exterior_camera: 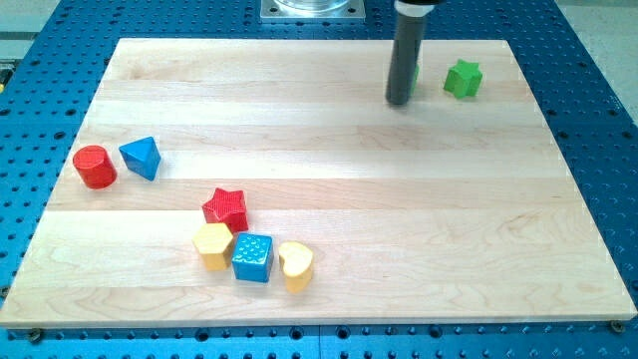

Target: Slide the heart towards the bottom left side of the green circle

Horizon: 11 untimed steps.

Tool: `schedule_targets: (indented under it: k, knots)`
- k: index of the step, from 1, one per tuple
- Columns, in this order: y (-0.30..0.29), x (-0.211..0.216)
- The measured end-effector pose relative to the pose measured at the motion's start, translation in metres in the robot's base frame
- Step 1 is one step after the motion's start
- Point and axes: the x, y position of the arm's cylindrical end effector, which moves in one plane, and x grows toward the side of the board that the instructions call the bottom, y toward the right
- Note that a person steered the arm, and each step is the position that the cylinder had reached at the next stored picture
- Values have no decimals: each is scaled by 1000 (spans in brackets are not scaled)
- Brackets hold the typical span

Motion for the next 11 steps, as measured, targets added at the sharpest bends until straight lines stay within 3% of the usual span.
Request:
schedule_targets:
  k: [1,2,3,6,7,9,11]
  knots:
    - [4,76]
    - [20,200]
    - [5,262]
    - [-167,281]
    - [-197,271]
    - [-192,219]
    - [-129,178]
